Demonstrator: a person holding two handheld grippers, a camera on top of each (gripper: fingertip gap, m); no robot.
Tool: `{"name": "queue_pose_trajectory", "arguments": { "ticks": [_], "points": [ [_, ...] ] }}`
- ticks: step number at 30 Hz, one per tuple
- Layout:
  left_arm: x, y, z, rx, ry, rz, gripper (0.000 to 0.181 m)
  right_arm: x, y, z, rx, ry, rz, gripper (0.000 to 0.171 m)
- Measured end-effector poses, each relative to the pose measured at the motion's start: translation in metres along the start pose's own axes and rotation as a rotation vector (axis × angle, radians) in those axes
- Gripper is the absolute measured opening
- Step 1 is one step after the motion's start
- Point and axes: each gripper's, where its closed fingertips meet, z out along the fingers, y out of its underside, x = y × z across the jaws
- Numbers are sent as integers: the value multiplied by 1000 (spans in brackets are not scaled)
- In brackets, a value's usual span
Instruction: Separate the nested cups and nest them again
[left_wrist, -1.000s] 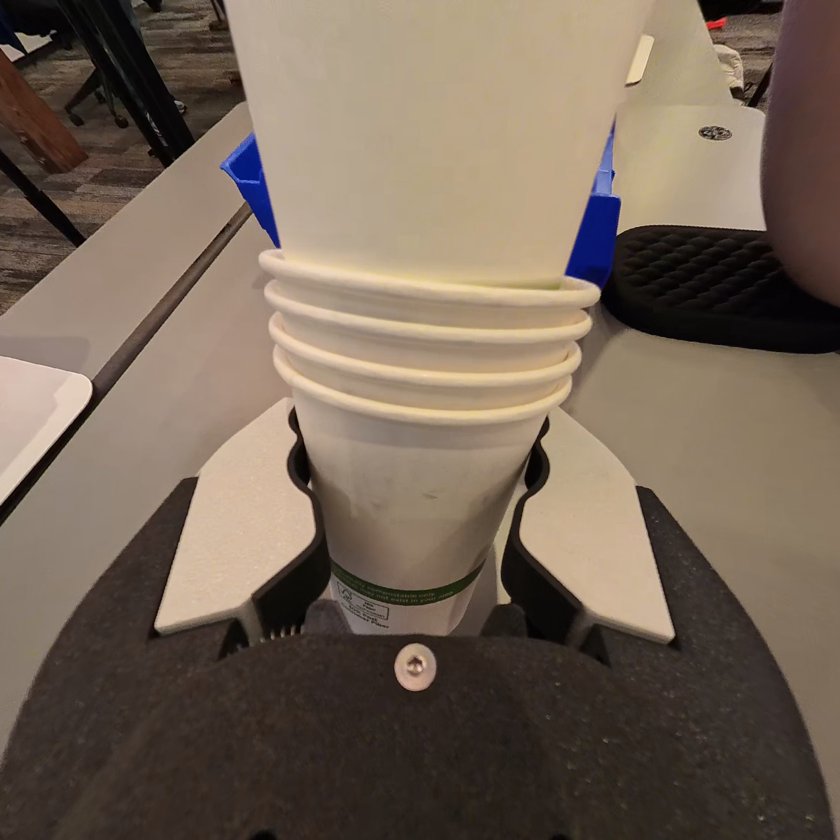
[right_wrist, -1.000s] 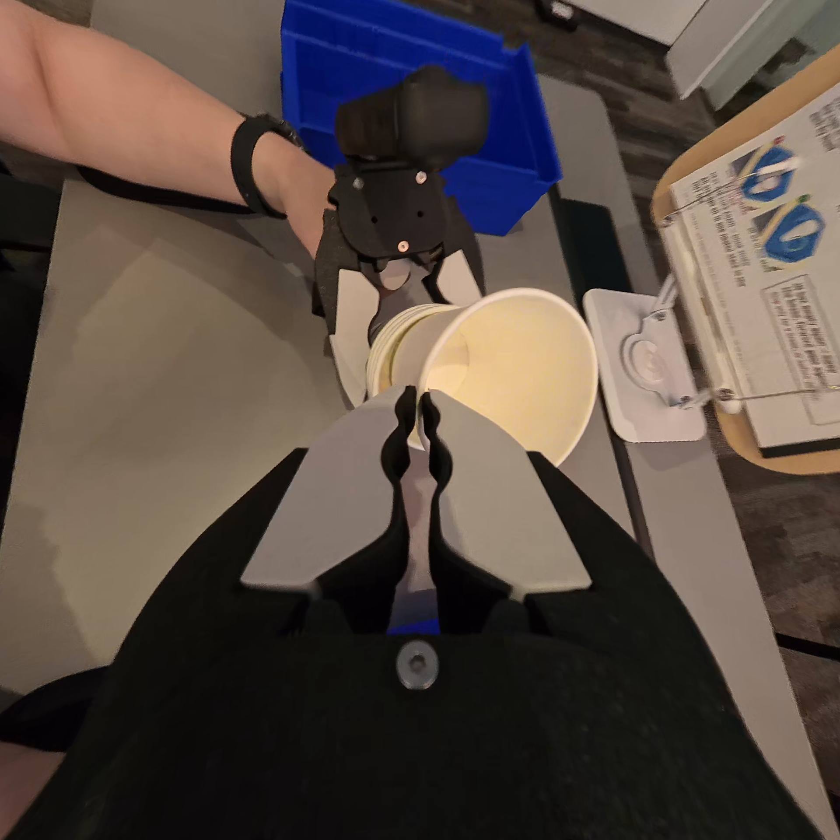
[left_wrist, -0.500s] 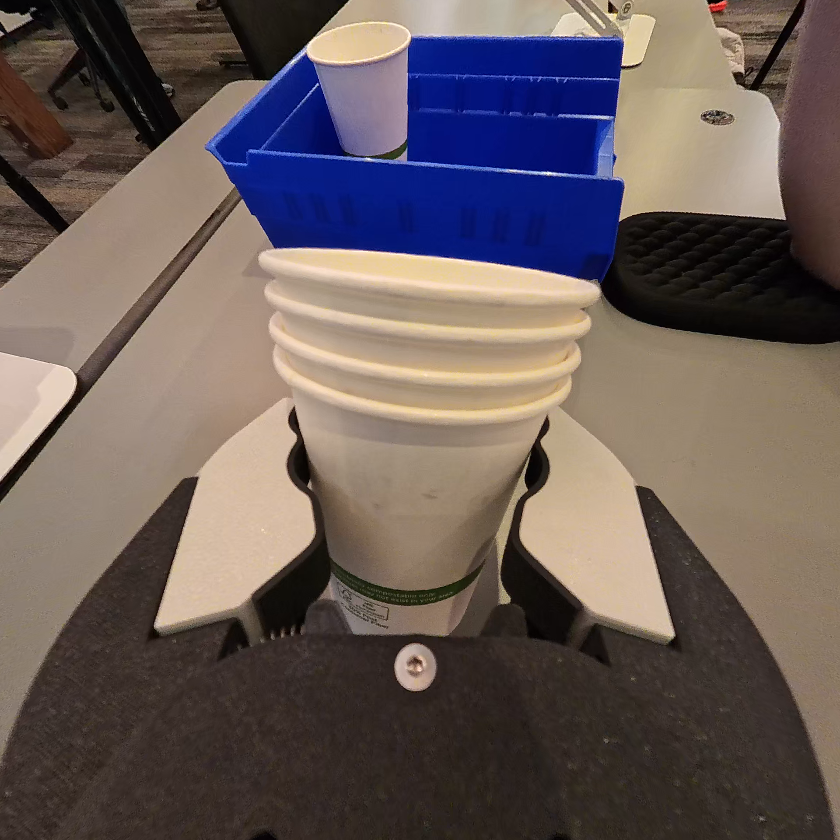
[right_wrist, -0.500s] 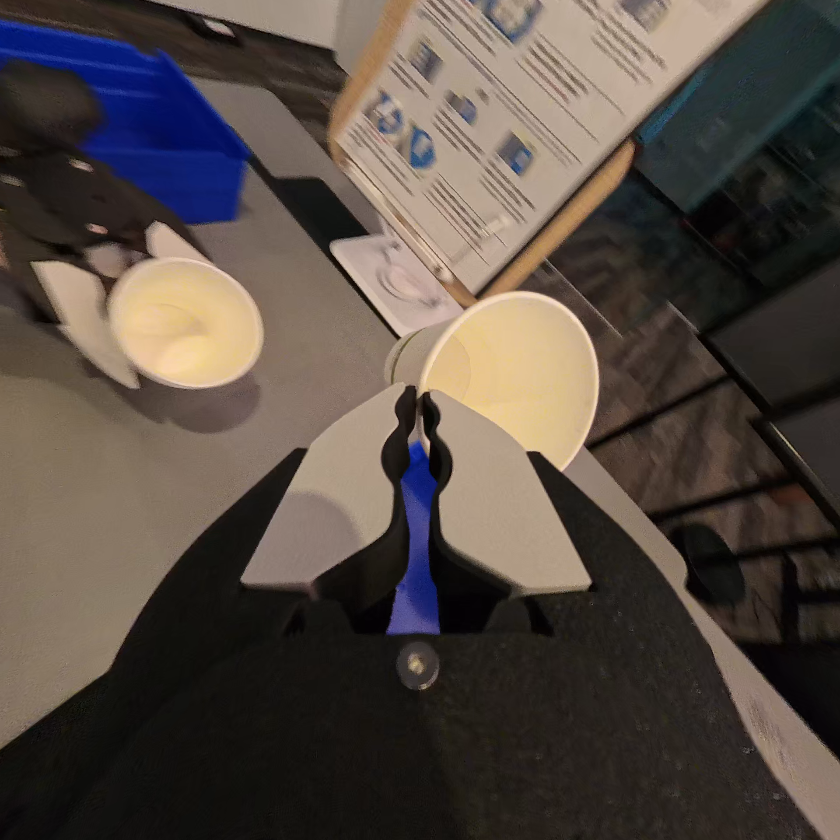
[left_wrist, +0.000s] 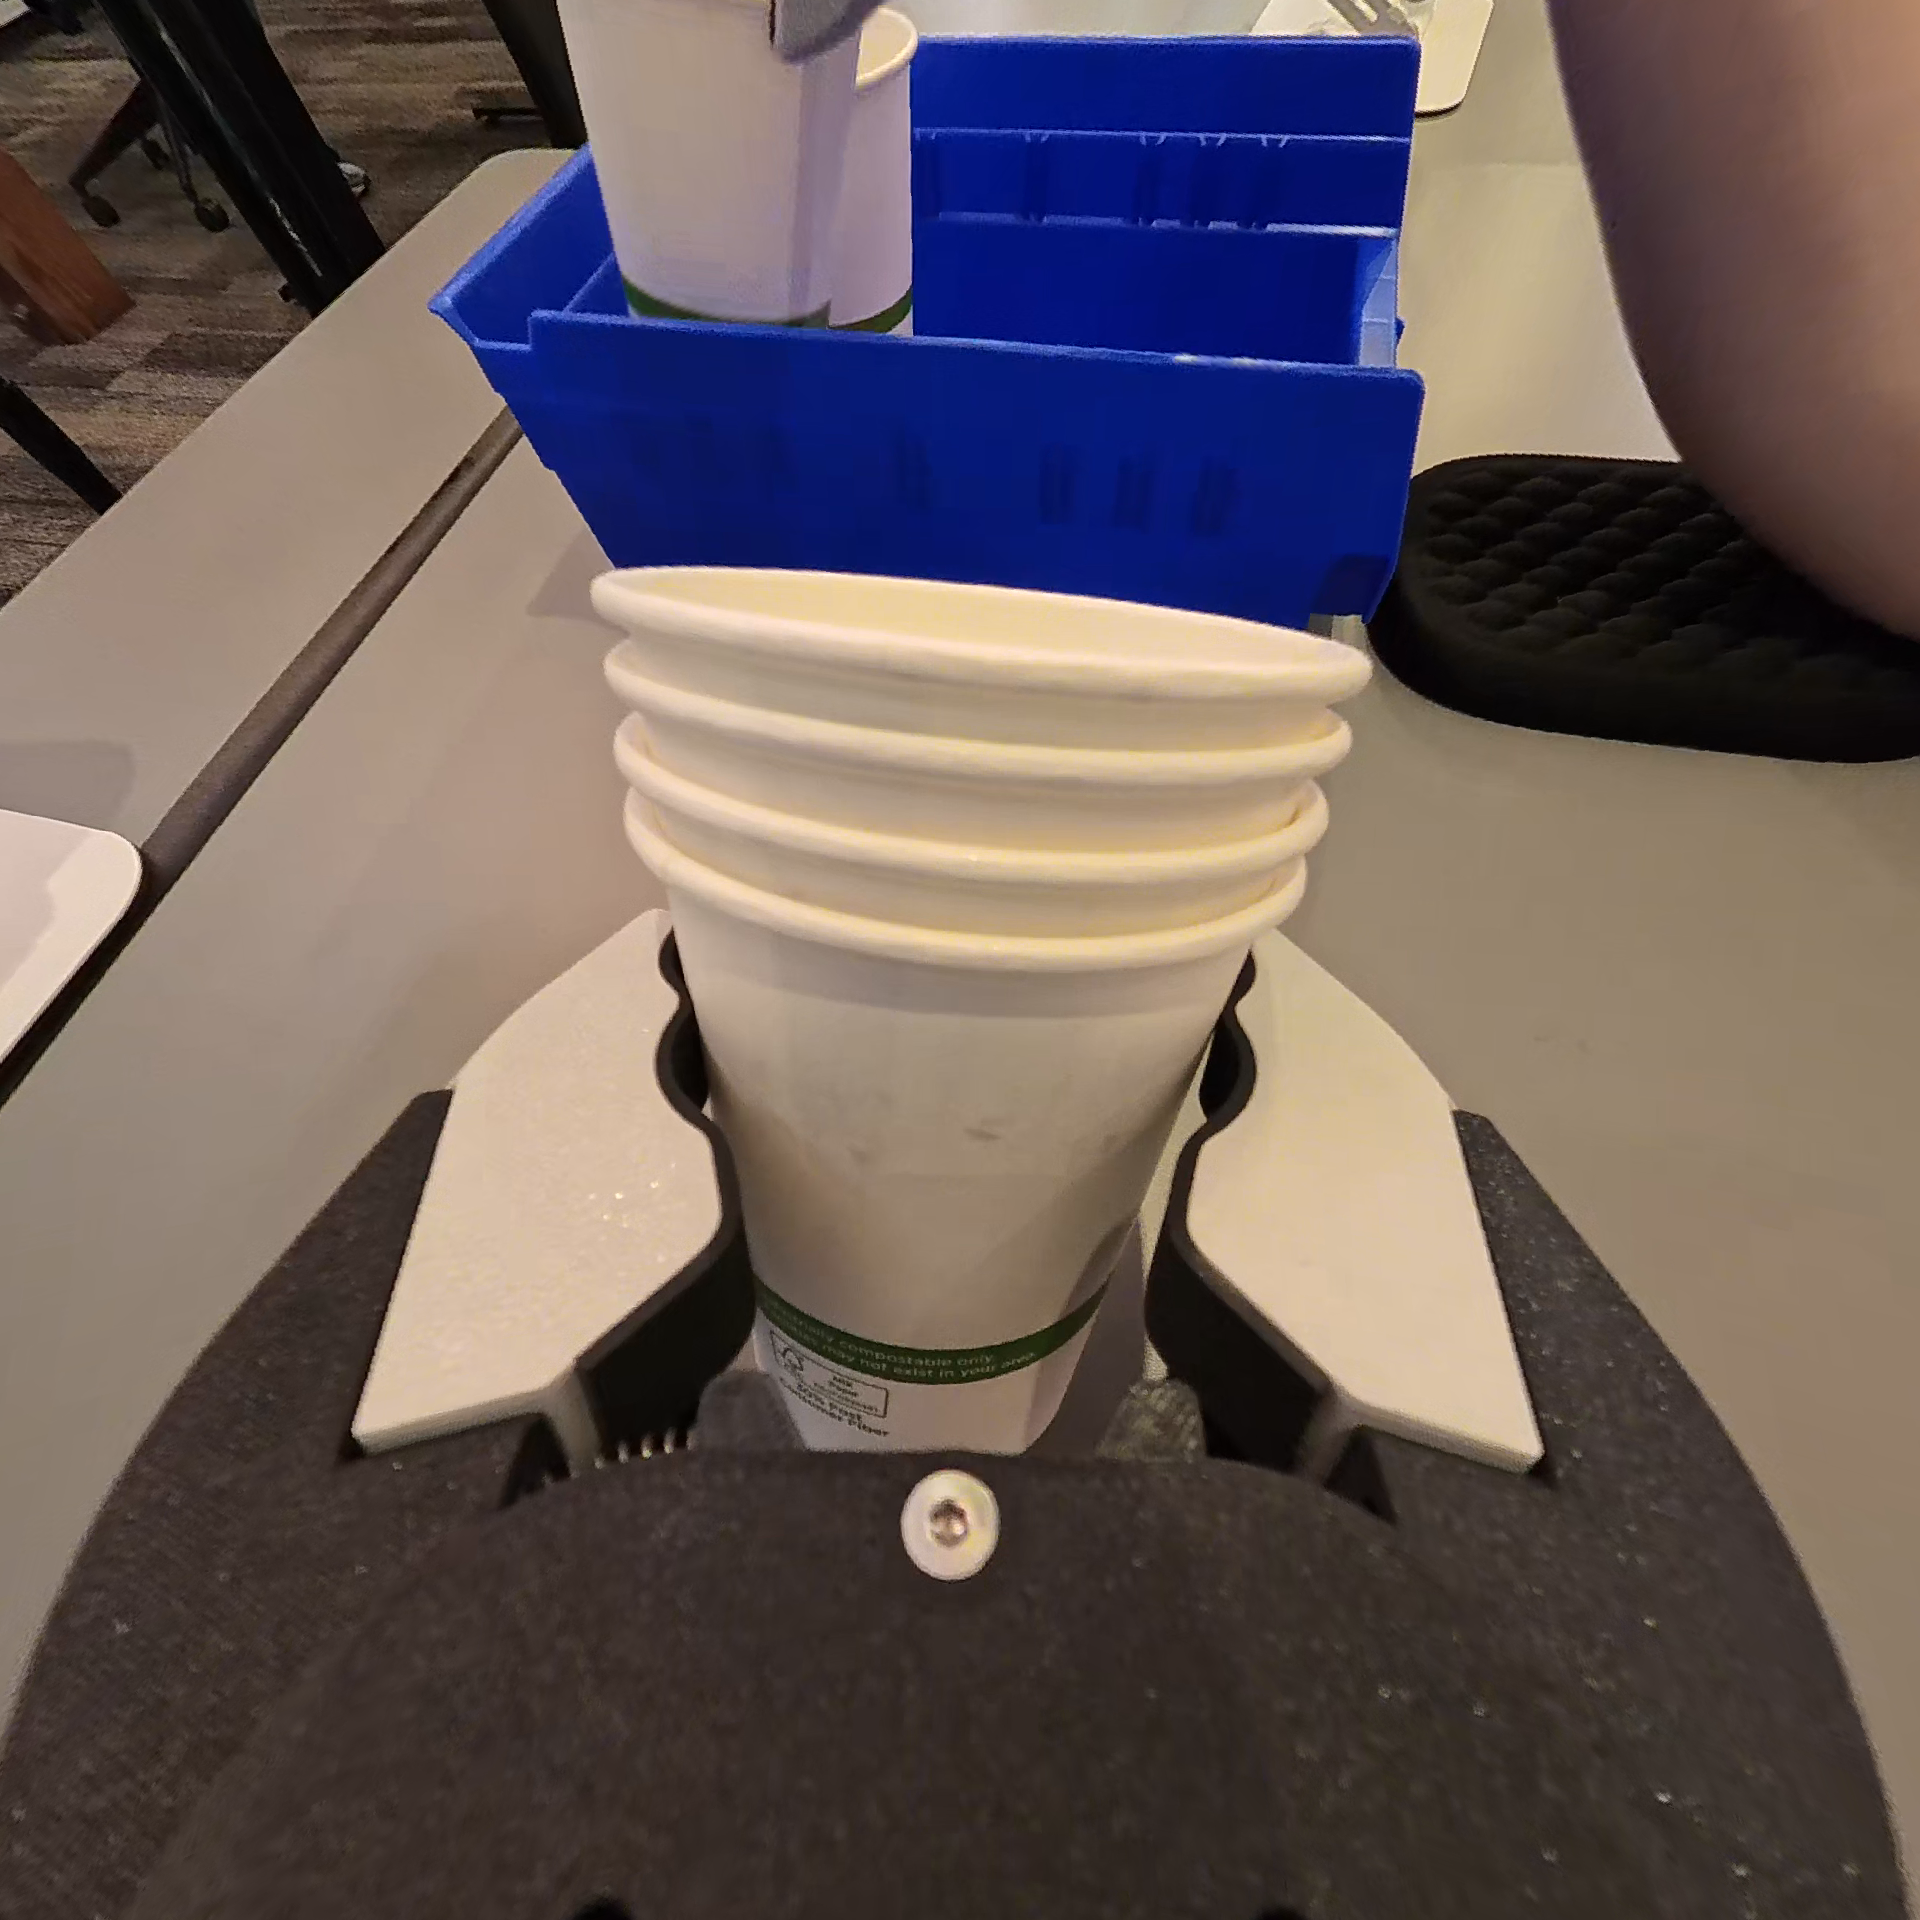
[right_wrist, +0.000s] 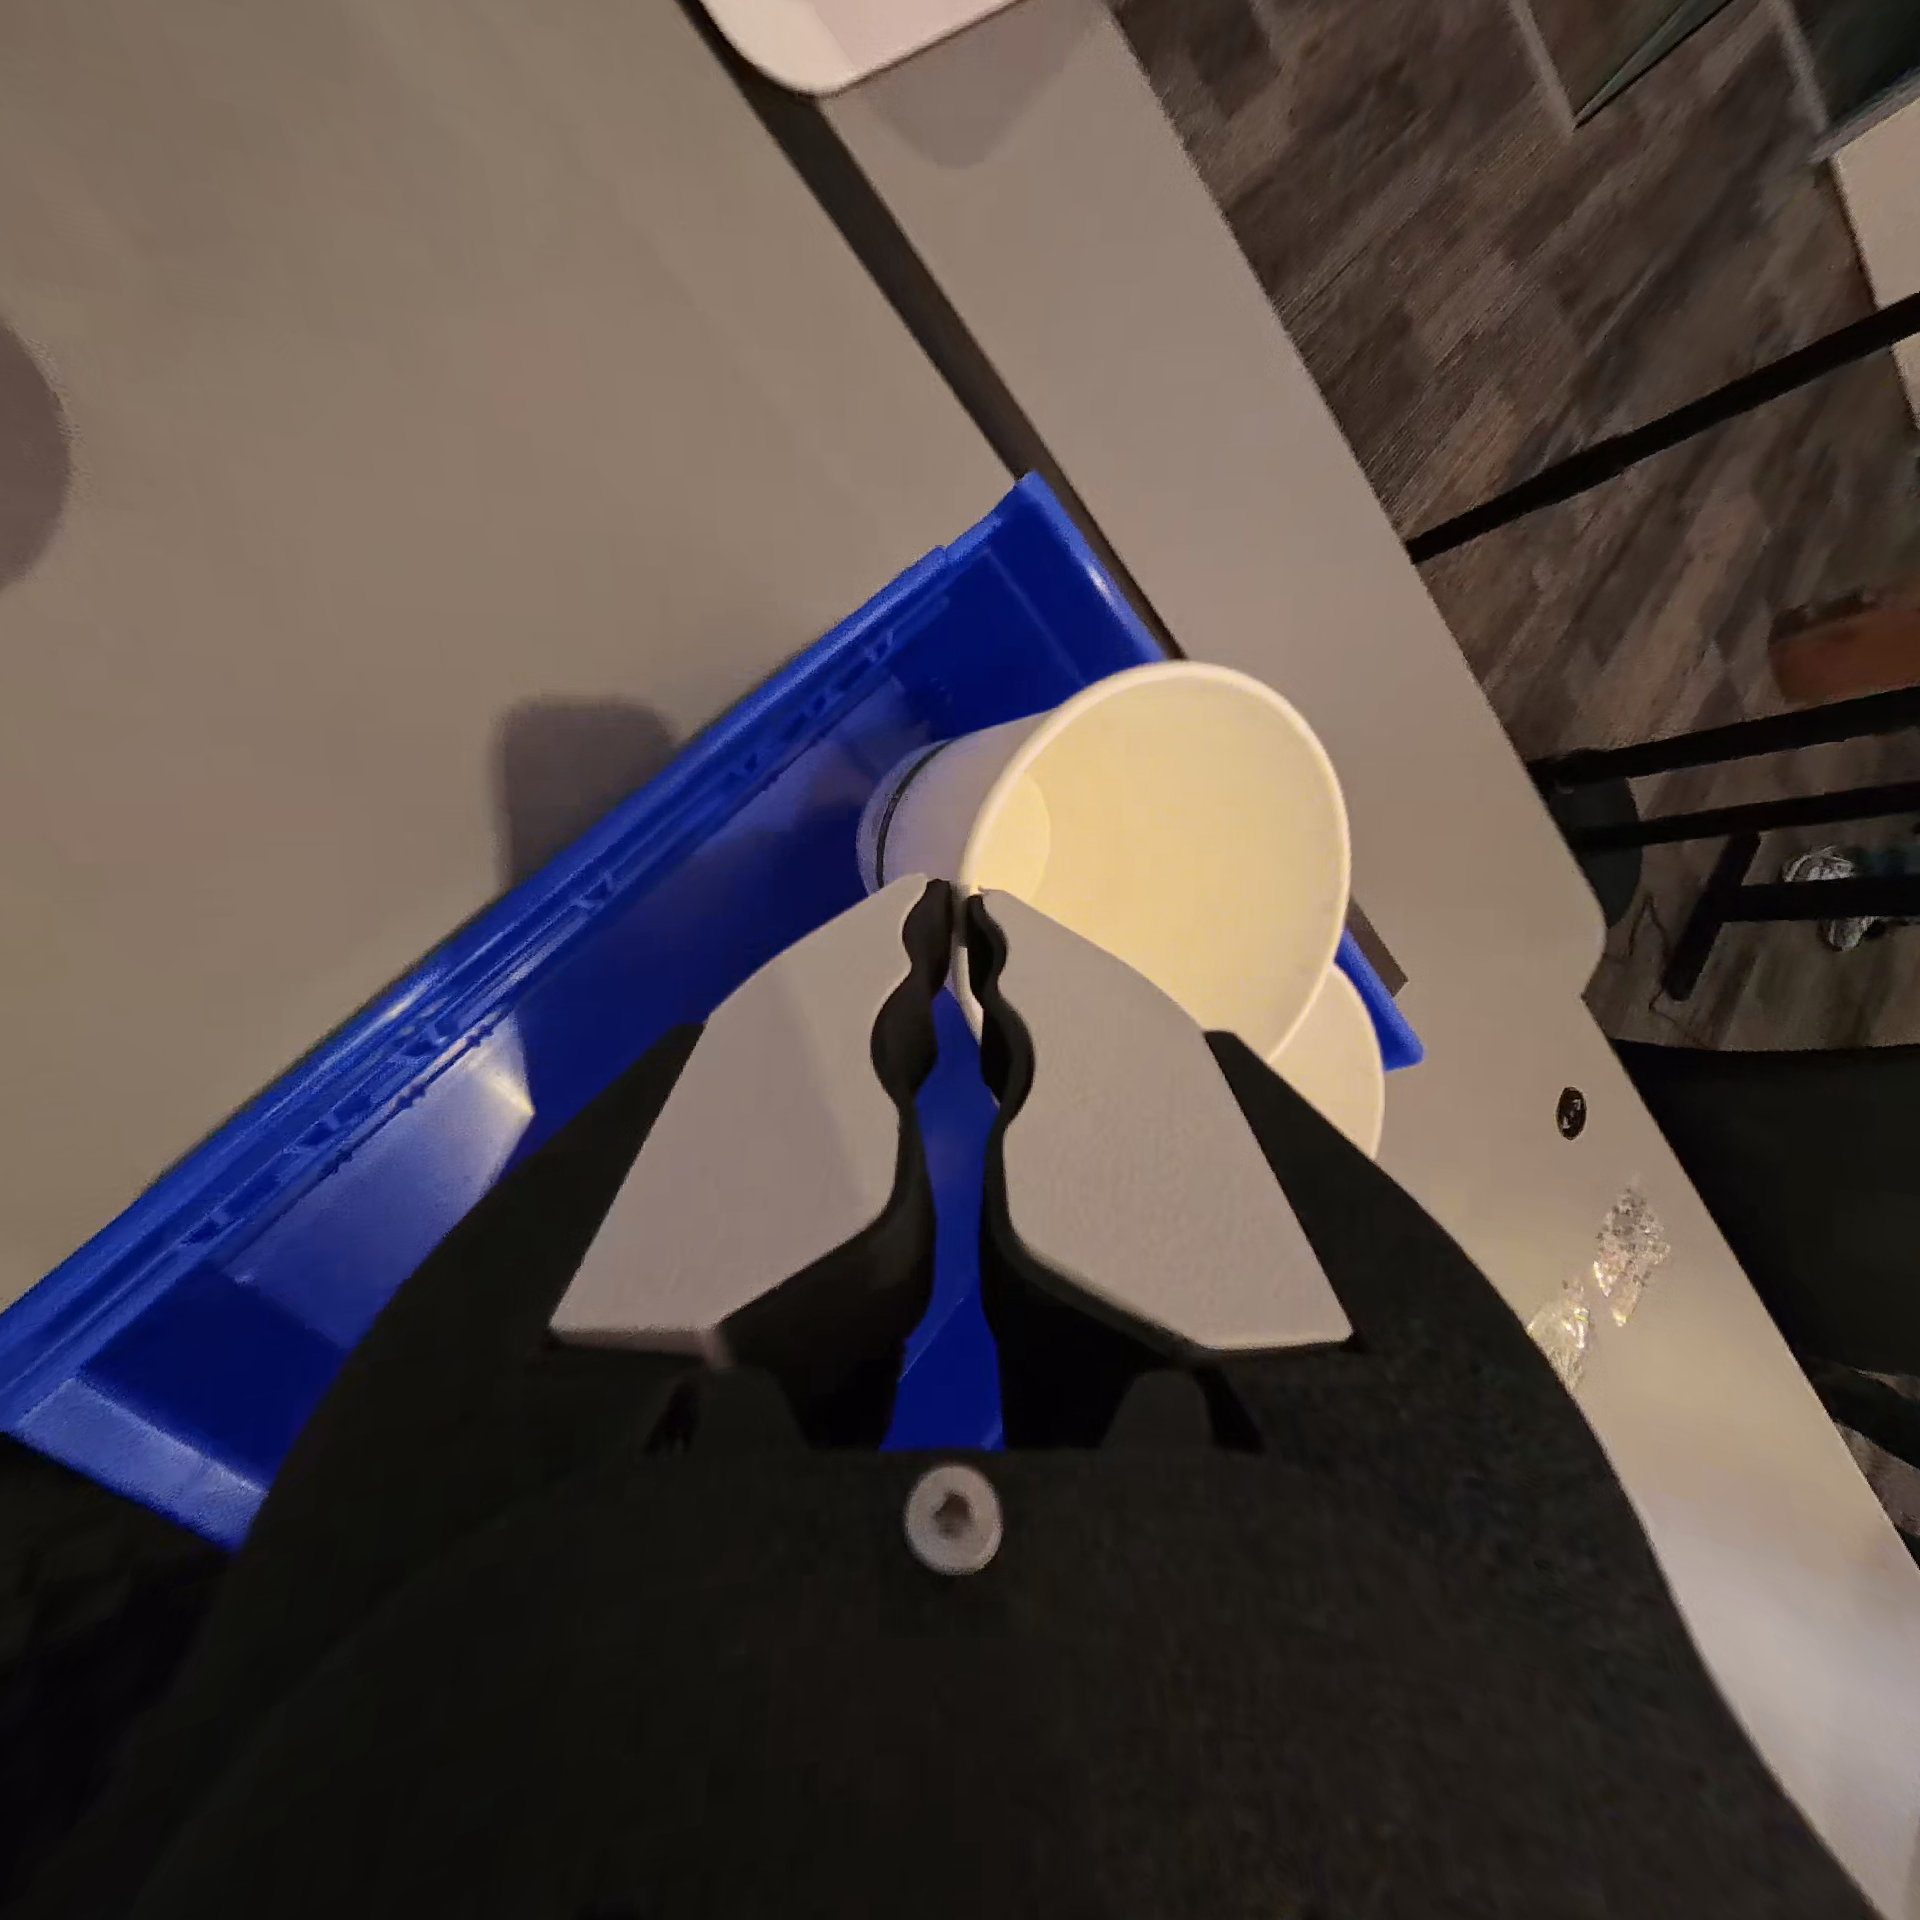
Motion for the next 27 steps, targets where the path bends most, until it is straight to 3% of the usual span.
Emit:
{"name": "queue_pose_trajectory", "arguments": {
  "ticks": [7, 27],
  "points": [
    [2, 1, 1, -6, 8, 5, 95, -5, 11, 27, -78, -25, -35, 3],
    [6, 4, 5, -28, 18, 18, 95, -6, 9, 38, -108, 4, -88, 3]
  ]
}}
